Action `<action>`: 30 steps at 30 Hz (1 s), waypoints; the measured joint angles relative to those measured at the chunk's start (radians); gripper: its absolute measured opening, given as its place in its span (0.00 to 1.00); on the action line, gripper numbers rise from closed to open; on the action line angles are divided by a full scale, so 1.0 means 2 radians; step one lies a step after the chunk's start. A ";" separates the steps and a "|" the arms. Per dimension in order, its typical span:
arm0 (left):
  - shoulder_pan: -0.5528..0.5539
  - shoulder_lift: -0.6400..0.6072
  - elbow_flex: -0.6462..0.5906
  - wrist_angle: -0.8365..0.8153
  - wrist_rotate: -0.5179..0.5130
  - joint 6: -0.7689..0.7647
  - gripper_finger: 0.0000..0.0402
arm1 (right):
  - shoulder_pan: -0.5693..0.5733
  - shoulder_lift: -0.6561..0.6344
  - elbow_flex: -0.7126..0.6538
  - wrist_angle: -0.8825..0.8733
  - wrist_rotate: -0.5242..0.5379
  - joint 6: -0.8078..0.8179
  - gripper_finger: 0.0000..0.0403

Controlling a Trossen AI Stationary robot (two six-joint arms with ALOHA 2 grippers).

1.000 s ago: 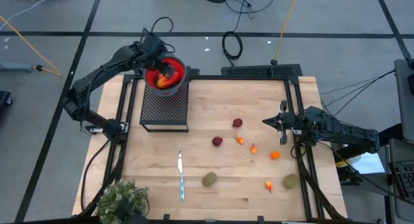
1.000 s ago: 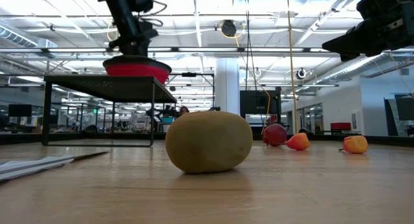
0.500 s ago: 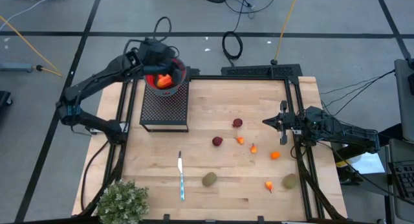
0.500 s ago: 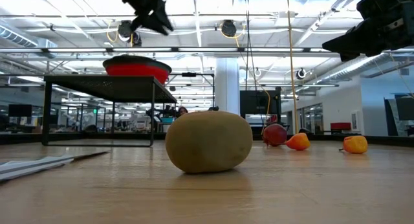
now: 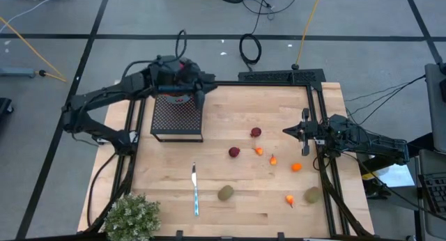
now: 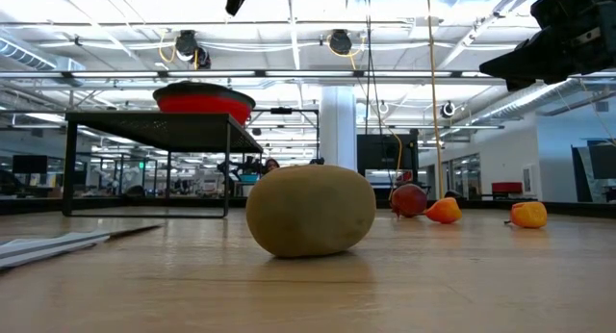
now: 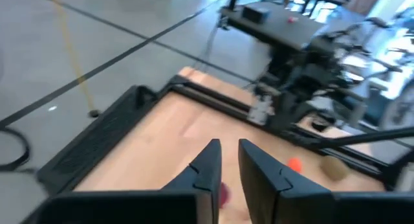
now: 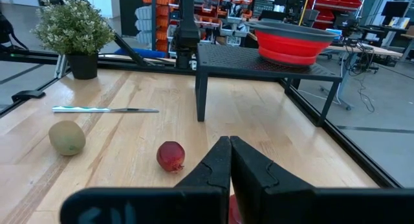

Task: Pick & Place Fruit
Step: Put the kiwi into the red strainer bowl on the shelf

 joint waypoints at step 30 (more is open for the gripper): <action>-0.270 0.103 0.000 0.054 -0.149 -0.206 0.01 | 0.000 0.002 0.000 -0.002 0.000 0.000 0.00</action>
